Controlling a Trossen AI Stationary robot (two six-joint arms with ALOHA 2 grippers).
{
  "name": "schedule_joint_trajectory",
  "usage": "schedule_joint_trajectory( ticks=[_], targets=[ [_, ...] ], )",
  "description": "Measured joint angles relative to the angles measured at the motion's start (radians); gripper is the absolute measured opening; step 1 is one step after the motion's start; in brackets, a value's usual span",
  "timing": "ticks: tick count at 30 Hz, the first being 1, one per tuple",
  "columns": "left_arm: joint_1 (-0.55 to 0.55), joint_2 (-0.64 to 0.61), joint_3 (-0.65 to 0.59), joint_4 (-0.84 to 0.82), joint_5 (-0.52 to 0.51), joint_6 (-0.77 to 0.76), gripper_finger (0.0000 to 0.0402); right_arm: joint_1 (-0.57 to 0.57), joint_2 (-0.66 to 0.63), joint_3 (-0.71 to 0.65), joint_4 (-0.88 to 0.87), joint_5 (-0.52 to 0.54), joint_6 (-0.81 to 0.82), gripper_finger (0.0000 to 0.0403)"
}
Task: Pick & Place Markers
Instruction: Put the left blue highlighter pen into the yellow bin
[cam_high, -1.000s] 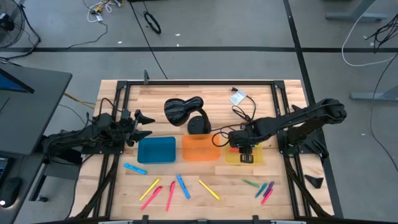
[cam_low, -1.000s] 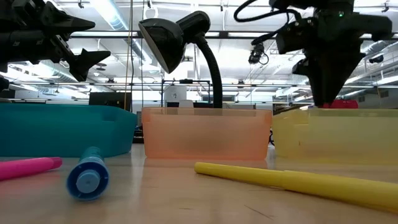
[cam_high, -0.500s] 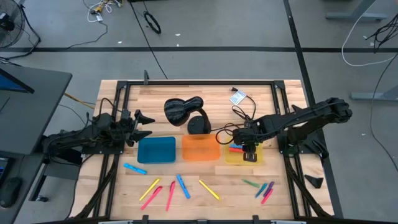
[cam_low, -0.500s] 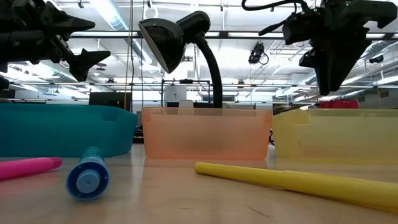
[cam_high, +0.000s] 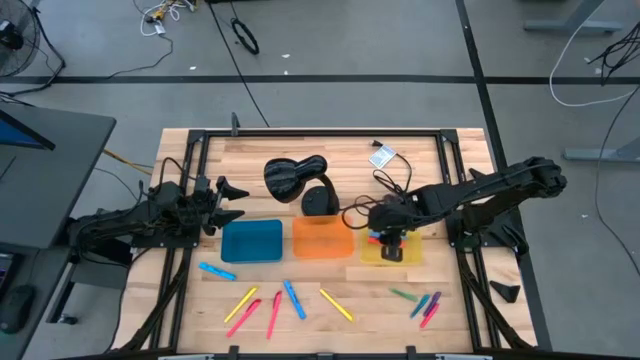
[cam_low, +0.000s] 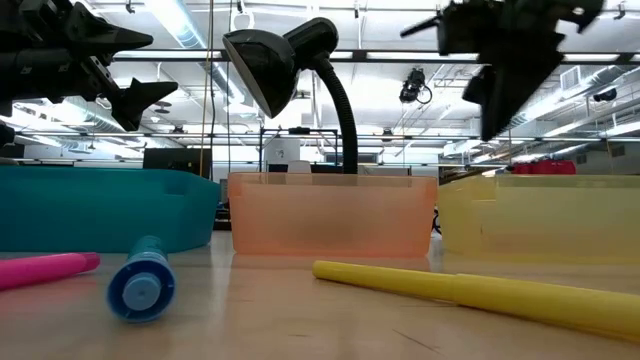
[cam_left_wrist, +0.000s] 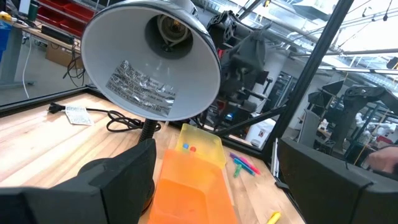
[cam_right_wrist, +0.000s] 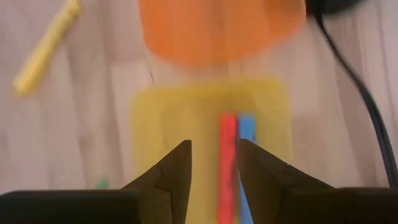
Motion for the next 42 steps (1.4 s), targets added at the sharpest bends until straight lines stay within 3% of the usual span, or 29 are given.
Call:
schedule_joint_trajectory(
  ticks=[7,17,22,31,42],
  targets=[
    [0.0,0.0,0.0,0.0,0.0,0.0,0.0342,0.036,0.0,0.0,0.27,0.034,0.039,0.013],
    [0.0,0.0,0.0,0.0,0.0,0.0,0.0342,0.211,0.011,0.0,0.687,0.351,0.054,0.013],
    [0.0,0.0,0.0,0.006,-0.008,0.0,0.0342,0.282,0.047,0.0,0.877,0.455,0.021,0.013],
    [0.0,0.0,0.0,0.006,-0.008,0.0,0.0342,0.307,0.174,0.0,1.202,0.473,-0.067,0.013],
    [0.0,0.0,0.0,0.007,-0.008,-0.028,0.0342,0.276,0.291,0.0,1.36,0.483,-0.123,0.013]
  ],
)
